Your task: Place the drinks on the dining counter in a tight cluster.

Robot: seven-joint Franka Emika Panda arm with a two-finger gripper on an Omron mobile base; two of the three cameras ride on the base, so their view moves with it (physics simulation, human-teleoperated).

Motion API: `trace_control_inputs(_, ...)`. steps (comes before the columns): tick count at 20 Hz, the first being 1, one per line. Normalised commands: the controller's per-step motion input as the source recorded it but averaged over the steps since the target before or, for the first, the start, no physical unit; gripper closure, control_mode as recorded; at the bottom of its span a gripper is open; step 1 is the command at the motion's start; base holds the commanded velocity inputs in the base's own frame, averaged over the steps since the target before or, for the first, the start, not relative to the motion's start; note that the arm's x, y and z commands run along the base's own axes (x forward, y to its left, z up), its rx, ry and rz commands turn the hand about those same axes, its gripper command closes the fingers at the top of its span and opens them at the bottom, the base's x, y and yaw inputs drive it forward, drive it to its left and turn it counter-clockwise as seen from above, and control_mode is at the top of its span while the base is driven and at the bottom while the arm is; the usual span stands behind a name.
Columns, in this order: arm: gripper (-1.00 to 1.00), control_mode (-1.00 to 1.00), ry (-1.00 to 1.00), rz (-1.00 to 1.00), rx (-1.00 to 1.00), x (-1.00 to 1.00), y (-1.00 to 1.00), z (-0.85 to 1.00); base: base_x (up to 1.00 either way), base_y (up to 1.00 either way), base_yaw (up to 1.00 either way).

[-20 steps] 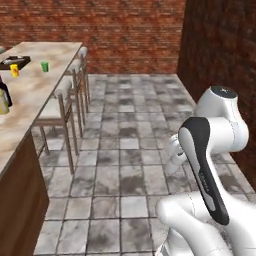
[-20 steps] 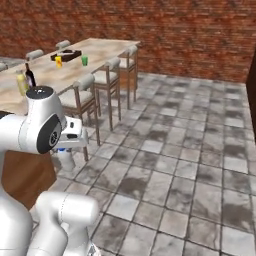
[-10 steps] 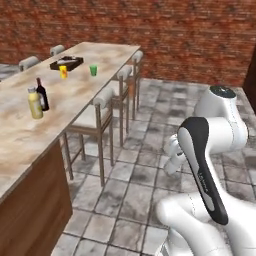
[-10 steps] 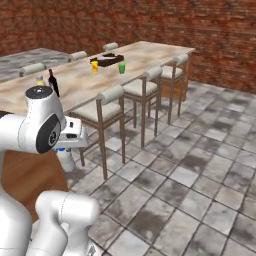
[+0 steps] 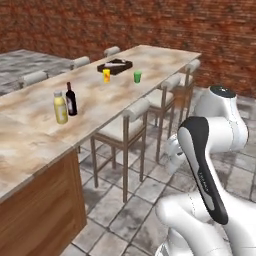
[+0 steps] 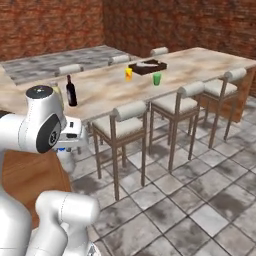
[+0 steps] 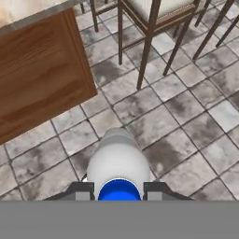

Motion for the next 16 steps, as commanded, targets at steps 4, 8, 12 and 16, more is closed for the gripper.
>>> trace_control_inputs(4, 1.00, 1.00, 0.00, 0.00, 0.00, 0.00, 0.00, 0.00, 0.83, -0.34, 0.52)
trace_control_inputs(8, 1.00, 1.00, 0.00, 0.00, 0.00, 0.00, 0.00, 0.00, 0.81, -0.35, 0.49)
trace_control_inputs(12, 1.00, 1.00, 0.00, 0.00, 0.00, 0.00, 0.00, 0.00, 0.78, -0.13, 0.35)
trace_control_inputs(16, 1.00, 1.00, 0.00, 0.00, 0.00, 0.00, 0.00, 0.00, 0.64, -0.11, 0.26)
